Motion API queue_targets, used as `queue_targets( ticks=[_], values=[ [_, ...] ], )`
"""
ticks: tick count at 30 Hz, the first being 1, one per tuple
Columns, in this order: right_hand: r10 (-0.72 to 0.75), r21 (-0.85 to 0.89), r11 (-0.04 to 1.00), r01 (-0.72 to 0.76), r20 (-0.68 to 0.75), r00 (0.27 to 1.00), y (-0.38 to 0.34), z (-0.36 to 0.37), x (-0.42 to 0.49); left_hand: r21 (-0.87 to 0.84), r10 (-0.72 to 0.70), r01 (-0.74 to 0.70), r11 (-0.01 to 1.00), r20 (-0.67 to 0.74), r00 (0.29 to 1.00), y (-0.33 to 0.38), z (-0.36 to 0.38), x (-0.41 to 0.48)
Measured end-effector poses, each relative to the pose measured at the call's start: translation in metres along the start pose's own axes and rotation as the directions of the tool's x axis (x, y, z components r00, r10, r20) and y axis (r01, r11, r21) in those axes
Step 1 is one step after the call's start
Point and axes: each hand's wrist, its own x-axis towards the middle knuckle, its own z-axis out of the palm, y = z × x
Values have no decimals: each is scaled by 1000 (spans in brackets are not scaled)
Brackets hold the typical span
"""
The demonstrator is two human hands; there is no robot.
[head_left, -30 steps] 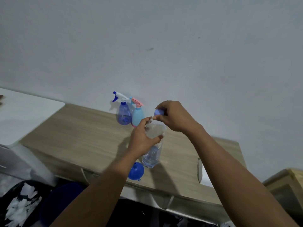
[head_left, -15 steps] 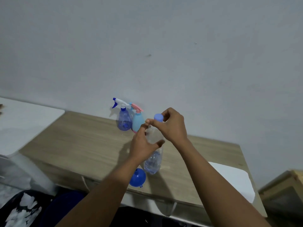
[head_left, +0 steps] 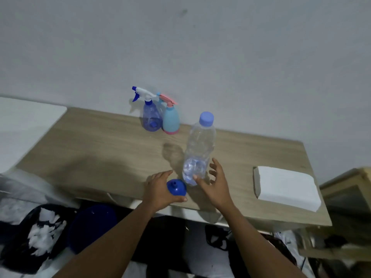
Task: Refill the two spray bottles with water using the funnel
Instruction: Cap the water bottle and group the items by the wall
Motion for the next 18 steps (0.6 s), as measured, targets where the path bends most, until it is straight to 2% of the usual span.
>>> queue_targets(
  ticks=[4, 8, 13, 18],
  values=[
    [-80, 16, 997, 80, -10, 997, -18, 17, 0, 77, 16, -19, 997, 36, 999, -10, 6, 6],
    [-78, 73, 994, 85, -102, 992, -25, 31, 6, 195, 25, -34, 980, 48, 999, -11, 2, 11],
    [-36, 6, 999, 38, -147, 988, -8, 39, 17, 204, 89, -103, 974, 76, 993, -18, -6, 21],
    [-6, -36, 999, -3, -238, 971, 0, 34, 37, 108, 172, -172, 979, 14, 985, -12, -31, 66]
  ],
)
